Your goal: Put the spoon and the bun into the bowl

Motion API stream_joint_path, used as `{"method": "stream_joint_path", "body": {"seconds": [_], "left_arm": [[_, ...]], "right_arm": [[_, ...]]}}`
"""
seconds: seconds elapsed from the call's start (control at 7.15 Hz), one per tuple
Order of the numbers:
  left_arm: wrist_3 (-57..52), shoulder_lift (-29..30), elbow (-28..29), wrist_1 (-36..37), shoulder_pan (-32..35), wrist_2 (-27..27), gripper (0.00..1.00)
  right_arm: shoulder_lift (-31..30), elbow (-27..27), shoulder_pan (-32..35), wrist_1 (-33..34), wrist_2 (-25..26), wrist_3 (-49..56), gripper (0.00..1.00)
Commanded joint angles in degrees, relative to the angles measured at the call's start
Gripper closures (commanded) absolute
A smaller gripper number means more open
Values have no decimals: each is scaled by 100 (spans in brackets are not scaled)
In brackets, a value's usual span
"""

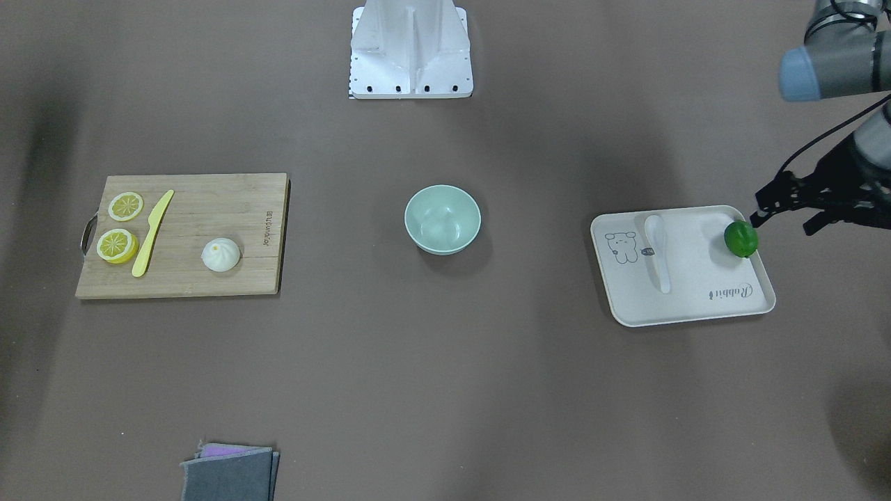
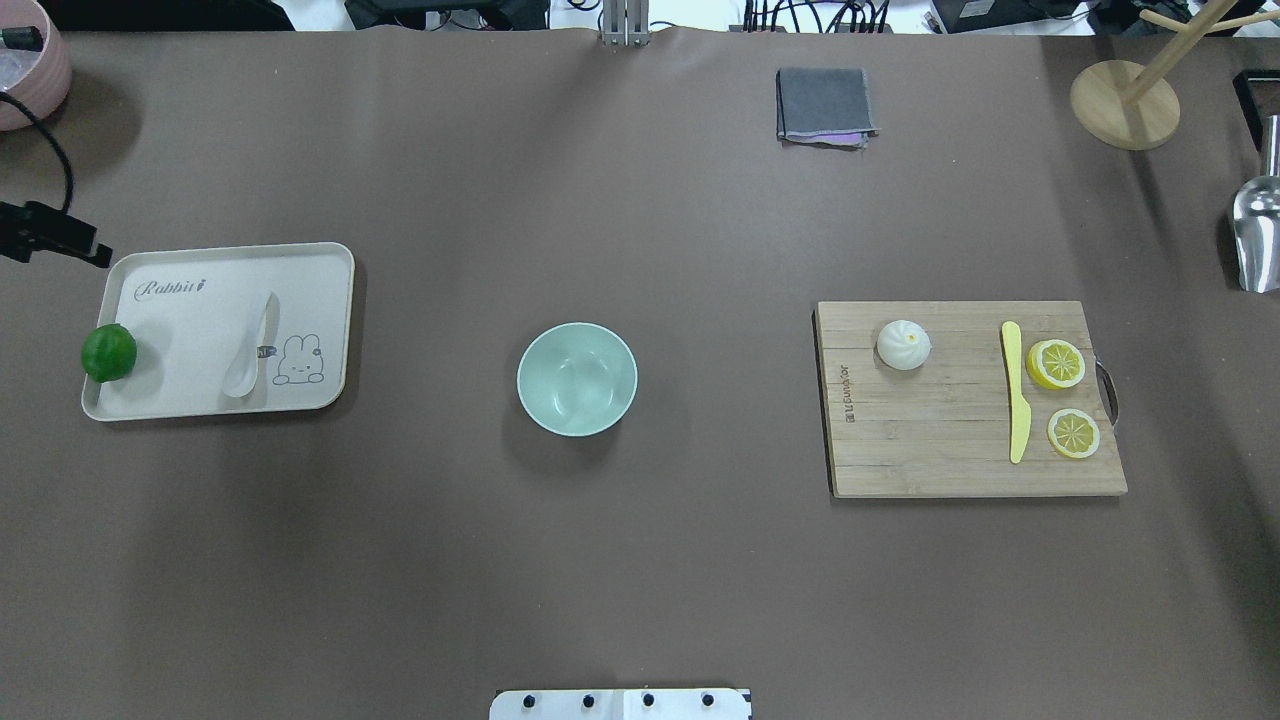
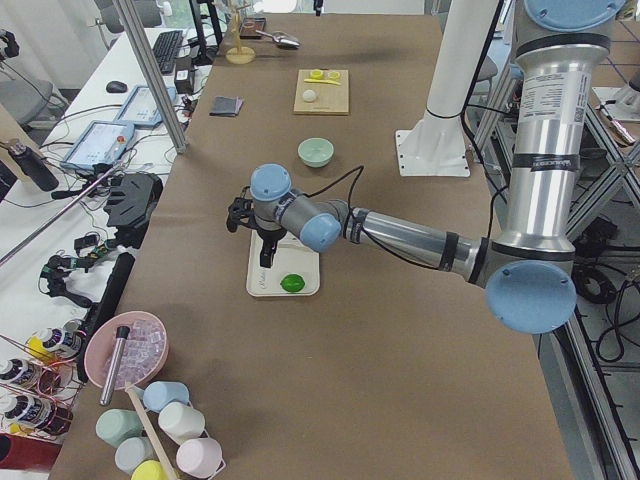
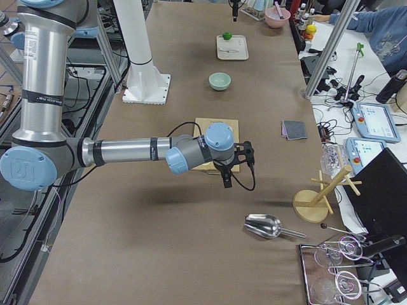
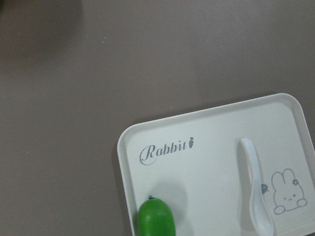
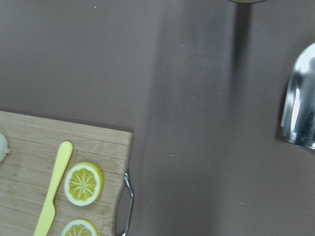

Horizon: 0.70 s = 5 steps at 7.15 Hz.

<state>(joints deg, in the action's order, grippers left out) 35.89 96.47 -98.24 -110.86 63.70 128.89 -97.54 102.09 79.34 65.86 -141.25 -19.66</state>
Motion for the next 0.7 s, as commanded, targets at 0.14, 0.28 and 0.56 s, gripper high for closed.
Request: {"method": "stream_joint_path", "body": {"seconds": [0.14,0.28,0.56], "left_arm": [[524,767,761,-32,-1121,-620,11],[498,786,859,-40,-1236,-620,20],[515,839,939,-58,-1307,-611,31]], "right_arm": [[59,196,-629,-460,255,-697,1],[138,206,-760,-460,342,-845,1],[139,215,-841,-468,378,-934,1]]}}
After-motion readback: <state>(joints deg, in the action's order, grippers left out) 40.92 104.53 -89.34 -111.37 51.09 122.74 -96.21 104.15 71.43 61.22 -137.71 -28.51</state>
